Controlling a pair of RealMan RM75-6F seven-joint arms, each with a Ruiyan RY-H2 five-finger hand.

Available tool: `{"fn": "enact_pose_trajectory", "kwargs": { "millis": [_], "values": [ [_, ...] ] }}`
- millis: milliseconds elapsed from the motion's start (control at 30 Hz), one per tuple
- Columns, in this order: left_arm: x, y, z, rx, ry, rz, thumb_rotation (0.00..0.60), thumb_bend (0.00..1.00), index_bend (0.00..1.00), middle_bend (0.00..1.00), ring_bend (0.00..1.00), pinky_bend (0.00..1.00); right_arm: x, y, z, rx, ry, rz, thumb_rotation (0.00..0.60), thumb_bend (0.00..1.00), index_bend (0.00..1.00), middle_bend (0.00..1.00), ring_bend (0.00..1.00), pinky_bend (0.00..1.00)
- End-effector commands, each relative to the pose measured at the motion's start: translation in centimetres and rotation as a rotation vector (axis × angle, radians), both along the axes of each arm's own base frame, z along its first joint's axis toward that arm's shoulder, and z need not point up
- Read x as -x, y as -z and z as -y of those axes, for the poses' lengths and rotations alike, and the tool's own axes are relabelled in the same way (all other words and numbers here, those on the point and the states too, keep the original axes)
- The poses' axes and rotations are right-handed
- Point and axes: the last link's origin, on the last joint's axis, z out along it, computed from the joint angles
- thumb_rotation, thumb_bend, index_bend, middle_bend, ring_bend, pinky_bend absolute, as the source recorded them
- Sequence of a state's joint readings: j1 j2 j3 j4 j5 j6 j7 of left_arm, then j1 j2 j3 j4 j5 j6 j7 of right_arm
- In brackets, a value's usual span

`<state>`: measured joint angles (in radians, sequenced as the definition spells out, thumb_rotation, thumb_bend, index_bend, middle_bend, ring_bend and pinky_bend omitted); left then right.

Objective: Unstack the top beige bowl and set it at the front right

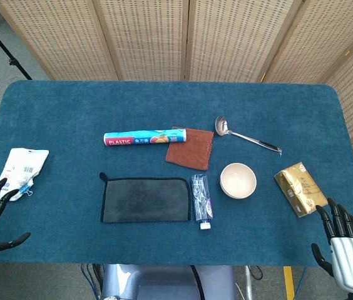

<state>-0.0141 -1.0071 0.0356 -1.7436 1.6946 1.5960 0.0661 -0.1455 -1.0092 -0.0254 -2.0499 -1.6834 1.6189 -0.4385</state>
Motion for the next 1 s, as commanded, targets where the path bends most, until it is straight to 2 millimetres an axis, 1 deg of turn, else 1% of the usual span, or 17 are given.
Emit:
{"fn": "enact_pose_trajectory", "kwargs": {
  "millis": [33, 367, 700, 1000],
  "values": [
    [0.0, 0.01, 0.0, 0.0, 0.0, 0.0, 0.432, 0.0, 0.17, 0.0, 0.0, 0.0, 0.0, 0.01, 0.01, -0.001, 0.0, 0.0, 0.6, 0.36, 0.1, 0.0, 0.0, 0.13],
    [0.15, -0.05, 0.04, -0.002, -0.002, -0.016, 0.433, 0.0, 0.17, 0.0, 0.0, 0.0, -0.23, -0.16, 0.05, 0.005, -0.01, 0.007, 0.6, 0.36, 0.1, 0.0, 0.0, 0.13],
    [0.34, -0.17, -0.11, 0.004, -0.012, -0.008, 0.432, 0.0, 0.17, 0.0, 0.0, 0.0, -0.18, 0.22, 0.05, -0.007, -0.012, -0.001, 0.6, 0.36, 0.1, 0.0, 0.0, 0.13],
    [0.78, -0.55, -0.27, 0.0, -0.056, -0.023, 0.432, 0.0, 0.17, 0.0, 0.0, 0.0, -0.24, 0.45, 0.18, -0.016, -0.019, -0.001, 0.6, 0.36, 0.1, 0.0, 0.0, 0.13]
  ]
}}
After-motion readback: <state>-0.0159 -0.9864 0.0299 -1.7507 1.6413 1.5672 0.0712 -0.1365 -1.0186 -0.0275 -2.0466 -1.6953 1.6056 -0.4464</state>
